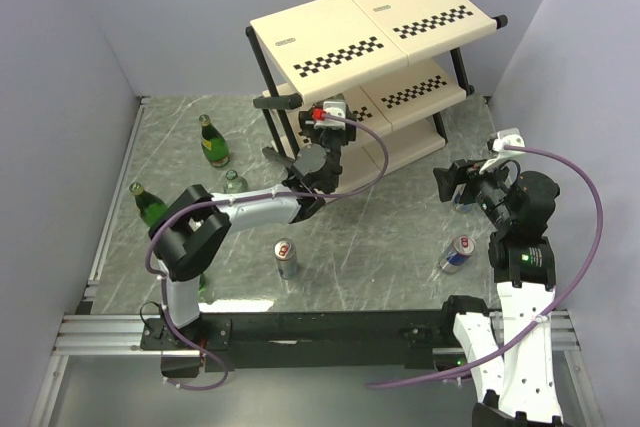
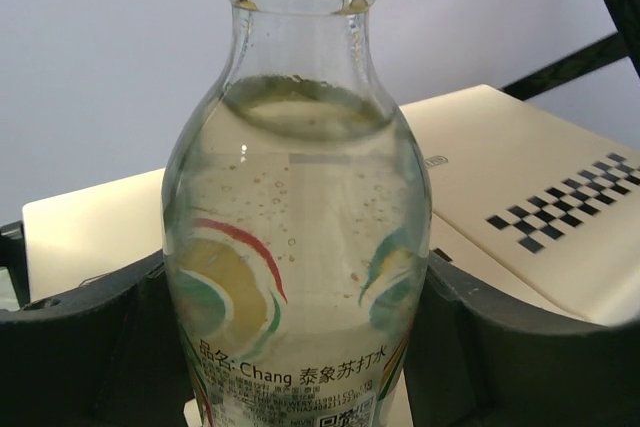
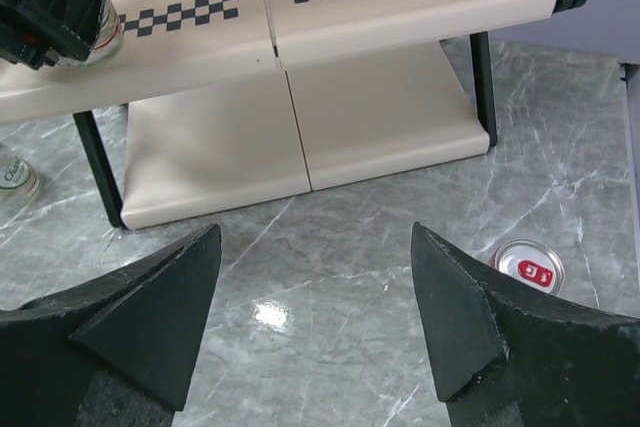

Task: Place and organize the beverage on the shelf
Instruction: Place the drink on the shelf, then pick up the drink from the center of the board.

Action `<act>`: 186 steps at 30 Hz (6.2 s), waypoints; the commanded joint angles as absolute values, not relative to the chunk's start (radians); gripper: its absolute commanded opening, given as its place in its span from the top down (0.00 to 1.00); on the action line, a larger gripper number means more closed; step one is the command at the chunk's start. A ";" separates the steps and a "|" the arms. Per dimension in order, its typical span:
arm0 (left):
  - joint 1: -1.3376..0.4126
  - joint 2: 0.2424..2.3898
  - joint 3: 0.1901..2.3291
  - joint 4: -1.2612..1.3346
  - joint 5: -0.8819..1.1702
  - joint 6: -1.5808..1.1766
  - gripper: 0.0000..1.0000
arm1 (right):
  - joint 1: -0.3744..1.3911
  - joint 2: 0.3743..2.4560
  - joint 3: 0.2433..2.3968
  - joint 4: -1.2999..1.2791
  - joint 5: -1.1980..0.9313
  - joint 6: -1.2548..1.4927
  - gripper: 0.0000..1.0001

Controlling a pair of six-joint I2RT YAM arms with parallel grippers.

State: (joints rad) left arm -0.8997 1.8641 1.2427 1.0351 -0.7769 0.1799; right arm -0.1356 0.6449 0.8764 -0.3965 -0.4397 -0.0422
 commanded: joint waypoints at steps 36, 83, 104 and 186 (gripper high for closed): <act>-0.888 1.867 1.321 1.261 -0.834 0.238 0.11 | -0.137 0.647 0.884 -0.371 -0.456 -0.049 0.18; -1.046 1.738 1.088 1.393 -0.936 0.377 0.00 | -0.129 0.627 0.881 -0.377 -0.480 -0.075 0.18; -1.111 1.176 0.897 0.465 -0.595 -0.170 0.05 | -0.129 0.626 0.874 -0.428 -0.629 -0.207 0.16; -0.462 1.238 0.828 -0.055 -0.557 -0.419 0.53 | 0.160 0.764 0.847 -0.701 -0.959 -0.594 0.17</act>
State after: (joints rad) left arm -0.4557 1.2354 0.7799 -0.0624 -0.5404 -0.4305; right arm 0.1528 0.7692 0.8299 -0.7033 -0.9504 -0.5957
